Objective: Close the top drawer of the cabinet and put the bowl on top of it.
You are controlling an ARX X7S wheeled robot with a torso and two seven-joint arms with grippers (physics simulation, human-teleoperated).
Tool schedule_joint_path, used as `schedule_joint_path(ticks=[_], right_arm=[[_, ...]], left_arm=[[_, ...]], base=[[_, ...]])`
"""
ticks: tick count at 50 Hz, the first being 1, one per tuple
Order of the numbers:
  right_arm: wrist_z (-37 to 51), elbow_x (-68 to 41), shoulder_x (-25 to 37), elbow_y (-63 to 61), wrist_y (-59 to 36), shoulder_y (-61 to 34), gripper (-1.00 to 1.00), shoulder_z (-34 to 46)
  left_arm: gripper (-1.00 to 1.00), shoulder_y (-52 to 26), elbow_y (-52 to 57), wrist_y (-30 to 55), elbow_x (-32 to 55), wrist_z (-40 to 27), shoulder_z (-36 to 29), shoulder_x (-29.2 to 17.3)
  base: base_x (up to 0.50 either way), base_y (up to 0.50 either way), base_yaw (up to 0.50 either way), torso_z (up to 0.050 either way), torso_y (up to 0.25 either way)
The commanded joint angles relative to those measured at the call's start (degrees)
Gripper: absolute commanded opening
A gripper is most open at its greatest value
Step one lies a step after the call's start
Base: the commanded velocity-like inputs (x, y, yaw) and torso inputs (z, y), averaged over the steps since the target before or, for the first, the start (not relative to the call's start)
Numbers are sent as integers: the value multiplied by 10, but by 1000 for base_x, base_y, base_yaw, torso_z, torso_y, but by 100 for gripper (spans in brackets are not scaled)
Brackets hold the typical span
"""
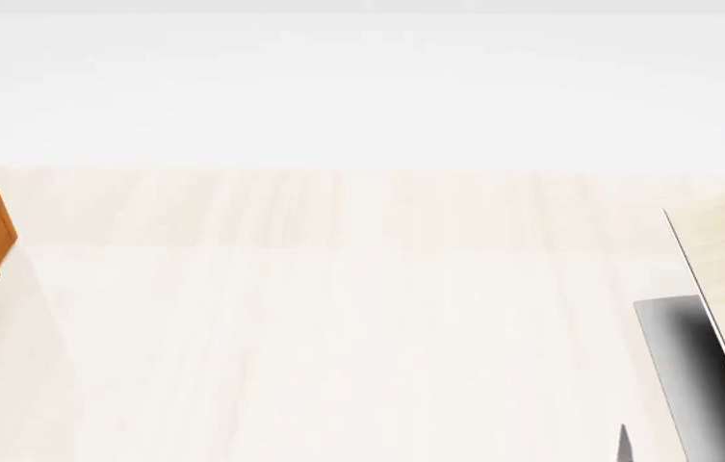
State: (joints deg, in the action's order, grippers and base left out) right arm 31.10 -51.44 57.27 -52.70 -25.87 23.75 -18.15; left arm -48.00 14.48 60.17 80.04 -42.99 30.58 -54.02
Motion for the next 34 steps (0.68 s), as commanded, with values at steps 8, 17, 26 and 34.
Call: schedule_joint_path(ticks=[8,17,26,34], right_arm=[[-4,-40,18,-13,-1,-11,100,-18],[-13,-11,-2,-4,13,3,100,-19],[-16,-5,-9,4,21,-4,100,-9],[-19,0,-18,10,28,1,100,-14]], left_arm=[[100,52,126,33,117,-55,63,5],[100,88,219,55,210,-84,53,8],[100,164,330,91,199,-58,69,66],[100,215,396,126,104,27,78,127]], base=[[0,0,0,0,0],[0,0,0,0,0],[0,0,0,0,0],[0,0,0,0,0]])
